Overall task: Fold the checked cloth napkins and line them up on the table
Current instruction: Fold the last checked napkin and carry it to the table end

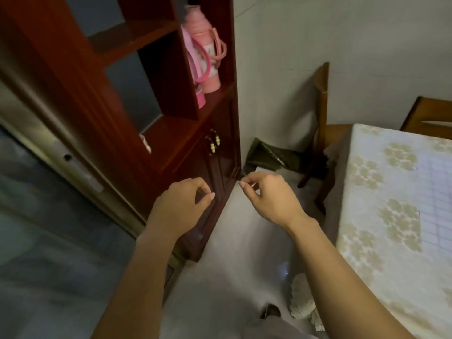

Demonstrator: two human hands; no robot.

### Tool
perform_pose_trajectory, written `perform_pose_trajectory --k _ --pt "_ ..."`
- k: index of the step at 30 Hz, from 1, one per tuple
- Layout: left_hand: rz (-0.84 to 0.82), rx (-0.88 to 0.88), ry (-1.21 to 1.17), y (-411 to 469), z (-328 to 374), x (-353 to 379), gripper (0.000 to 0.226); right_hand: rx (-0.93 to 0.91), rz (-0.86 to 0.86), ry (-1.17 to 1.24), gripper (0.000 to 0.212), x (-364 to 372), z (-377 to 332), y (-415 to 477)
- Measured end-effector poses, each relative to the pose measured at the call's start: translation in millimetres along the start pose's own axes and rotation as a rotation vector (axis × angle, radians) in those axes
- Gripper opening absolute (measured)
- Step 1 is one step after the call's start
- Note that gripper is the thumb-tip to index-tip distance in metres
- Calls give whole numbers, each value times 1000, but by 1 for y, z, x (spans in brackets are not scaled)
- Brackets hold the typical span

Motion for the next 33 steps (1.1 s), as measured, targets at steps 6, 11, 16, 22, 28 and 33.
perform_pose_trajectory --k 6,11,16,22,28,33 --pt "8 49 1 105 22 -7 11 13 62 28 23 -18 48 89" --pt "-74 143 15 182 61 23 7 169 107 -31 26 -35 101 107" --pt "-160 325 -8 270 109 51 11 357 157 -101 24 -55 153 119" --pt "-253 557 -10 353 176 66 17 536 332 -226 19 -99 177 152" --pt "-391 804 53 384 239 95 15 825 436 -276 21 -107 202 126" --pt "-480 929 74 397 290 118 18 977 495 -312 22 -127 229 101"
Point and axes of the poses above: each hand's wrist, its own y-axis towards the middle knuckle, its own x-axis out of the palm, z = x × y, the point moved 1 cm from there along y, towards the middle knuckle, and after that the axes turned 11 degrees about -x, right-handed, at the moved point
